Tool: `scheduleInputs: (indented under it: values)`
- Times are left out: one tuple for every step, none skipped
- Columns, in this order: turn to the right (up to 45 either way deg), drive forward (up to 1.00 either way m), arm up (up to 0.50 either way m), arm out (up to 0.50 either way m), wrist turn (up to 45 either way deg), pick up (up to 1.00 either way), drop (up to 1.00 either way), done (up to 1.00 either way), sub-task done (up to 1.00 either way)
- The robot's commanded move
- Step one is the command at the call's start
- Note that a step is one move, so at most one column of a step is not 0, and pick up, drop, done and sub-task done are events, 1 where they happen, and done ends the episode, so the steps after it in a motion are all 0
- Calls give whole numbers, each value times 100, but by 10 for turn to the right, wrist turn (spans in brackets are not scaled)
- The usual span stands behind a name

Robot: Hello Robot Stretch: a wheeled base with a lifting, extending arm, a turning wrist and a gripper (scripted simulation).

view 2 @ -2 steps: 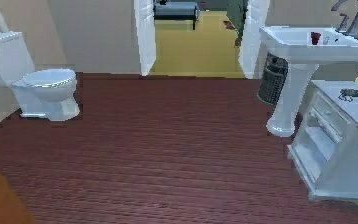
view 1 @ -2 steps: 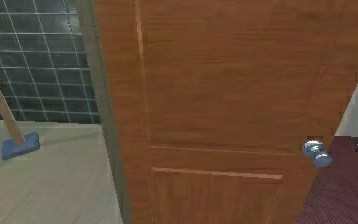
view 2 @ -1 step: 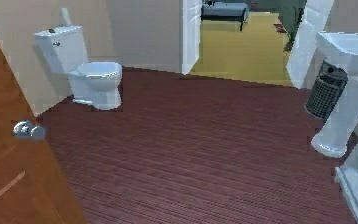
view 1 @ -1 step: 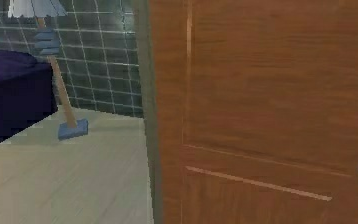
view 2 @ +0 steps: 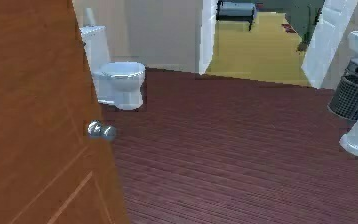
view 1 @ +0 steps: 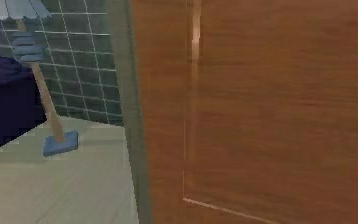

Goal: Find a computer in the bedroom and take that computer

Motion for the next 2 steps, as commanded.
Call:
scheduleInputs:
  values:
    - [-450,0,0,0,0,0,0,0,0]
    - [-240,0,0,0,0,0,0,0,0]
